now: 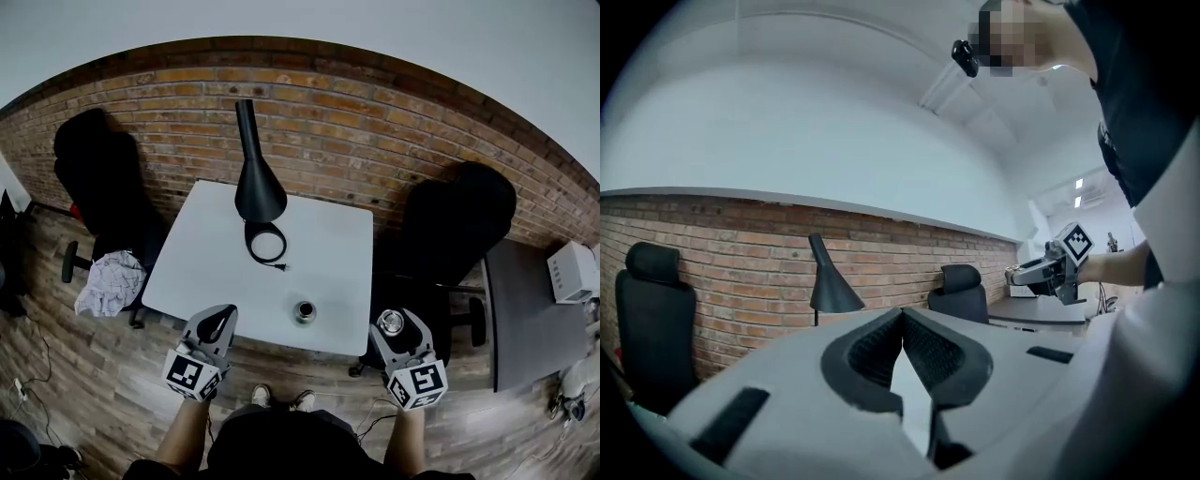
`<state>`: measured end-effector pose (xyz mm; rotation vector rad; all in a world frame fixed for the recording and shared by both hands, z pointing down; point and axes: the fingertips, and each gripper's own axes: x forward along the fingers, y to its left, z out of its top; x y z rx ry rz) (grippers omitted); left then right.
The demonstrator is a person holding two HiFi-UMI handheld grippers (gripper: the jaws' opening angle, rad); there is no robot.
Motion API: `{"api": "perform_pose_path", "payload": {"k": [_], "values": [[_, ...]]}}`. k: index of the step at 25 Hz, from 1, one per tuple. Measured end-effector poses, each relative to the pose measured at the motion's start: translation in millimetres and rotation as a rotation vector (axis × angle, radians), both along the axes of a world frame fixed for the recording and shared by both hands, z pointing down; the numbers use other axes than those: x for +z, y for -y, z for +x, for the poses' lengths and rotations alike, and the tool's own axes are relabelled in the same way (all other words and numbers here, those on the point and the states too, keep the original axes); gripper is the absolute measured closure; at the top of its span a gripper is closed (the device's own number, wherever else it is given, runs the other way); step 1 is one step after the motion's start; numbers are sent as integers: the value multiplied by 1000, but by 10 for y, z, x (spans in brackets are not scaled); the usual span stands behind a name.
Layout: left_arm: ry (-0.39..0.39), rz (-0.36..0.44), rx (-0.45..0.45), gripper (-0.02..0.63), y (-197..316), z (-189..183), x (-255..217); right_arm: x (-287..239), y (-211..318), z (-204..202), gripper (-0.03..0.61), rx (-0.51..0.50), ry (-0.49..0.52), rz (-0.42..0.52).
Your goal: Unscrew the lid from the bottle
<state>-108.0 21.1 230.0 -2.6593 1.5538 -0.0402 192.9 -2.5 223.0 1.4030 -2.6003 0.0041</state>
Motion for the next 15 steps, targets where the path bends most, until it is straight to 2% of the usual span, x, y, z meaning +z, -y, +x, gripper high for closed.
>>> {"api": "perform_pose_path", "payload": {"k": [15], "values": [[-10,25,2,591,76,22,-65,19,33,-90,308,7,-59,10]]}}
